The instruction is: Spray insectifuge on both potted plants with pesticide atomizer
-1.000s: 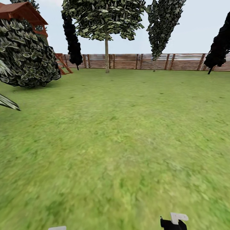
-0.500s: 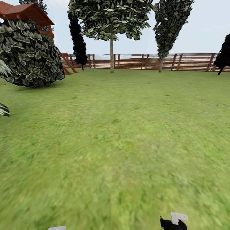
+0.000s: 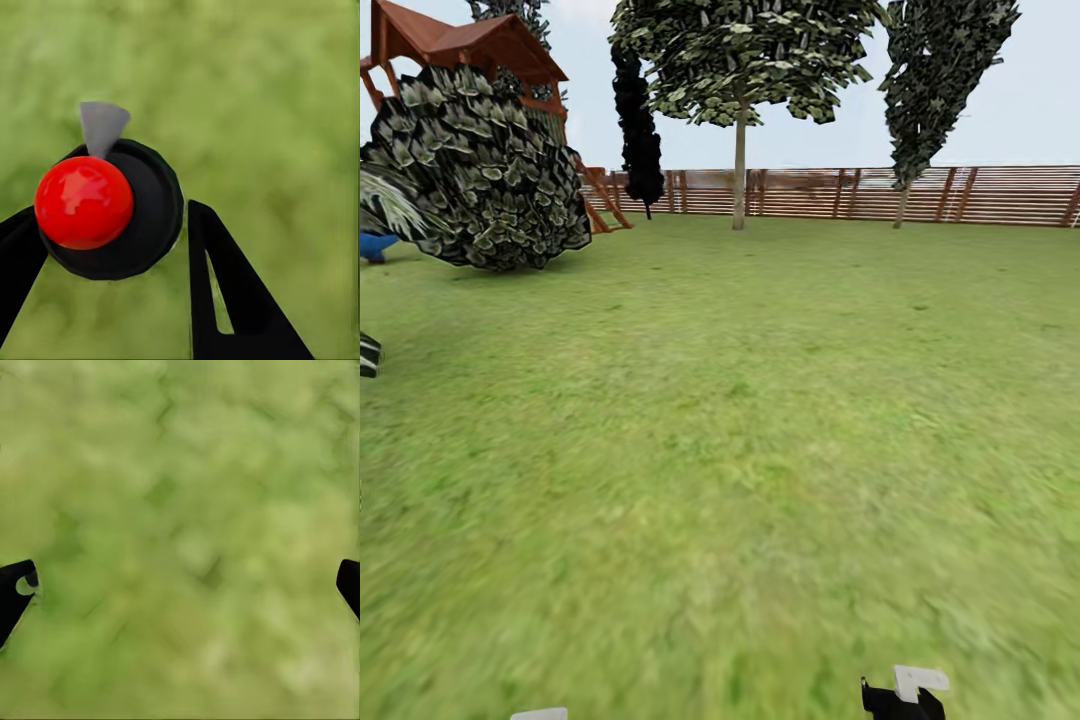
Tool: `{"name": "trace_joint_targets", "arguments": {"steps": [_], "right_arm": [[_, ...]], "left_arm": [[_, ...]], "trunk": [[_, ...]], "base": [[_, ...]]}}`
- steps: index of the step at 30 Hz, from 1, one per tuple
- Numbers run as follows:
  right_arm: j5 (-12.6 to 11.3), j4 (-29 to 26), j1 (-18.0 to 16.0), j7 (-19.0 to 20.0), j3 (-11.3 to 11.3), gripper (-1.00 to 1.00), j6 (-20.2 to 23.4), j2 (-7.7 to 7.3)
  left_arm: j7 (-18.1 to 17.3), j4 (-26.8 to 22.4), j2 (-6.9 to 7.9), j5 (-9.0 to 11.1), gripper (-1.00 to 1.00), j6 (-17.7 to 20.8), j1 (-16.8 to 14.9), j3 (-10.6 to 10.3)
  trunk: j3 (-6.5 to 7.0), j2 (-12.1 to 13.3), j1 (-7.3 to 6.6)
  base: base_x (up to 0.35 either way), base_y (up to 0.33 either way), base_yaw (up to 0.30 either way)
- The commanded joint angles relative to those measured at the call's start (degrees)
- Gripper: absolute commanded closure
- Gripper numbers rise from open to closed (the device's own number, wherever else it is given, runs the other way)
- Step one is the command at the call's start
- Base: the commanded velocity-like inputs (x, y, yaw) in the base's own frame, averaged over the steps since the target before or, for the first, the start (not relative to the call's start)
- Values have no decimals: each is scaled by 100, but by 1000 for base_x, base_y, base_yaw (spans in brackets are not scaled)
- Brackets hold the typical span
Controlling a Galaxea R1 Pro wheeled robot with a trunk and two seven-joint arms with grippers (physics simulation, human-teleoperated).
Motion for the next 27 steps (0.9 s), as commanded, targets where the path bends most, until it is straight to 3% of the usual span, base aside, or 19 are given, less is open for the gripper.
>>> {"name": "trace_joint_targets", "arguments": {"steps": [1, 27], "right_arm": [[-54, 2, 0, -8, 48, -100, -15, 2], [-52, 2, -2, -8, 48, -100, -16, 6]], "left_arm": [[19, 7, -1, -58, 100, -21, -4, 36], [24, 7, 8, -57, 100, -21, -4, 36]], "trunk": [[-5, -2, 2], [-5, -2, 2]], "base": [[317, -144, 175], [317, -144, 175]]}}
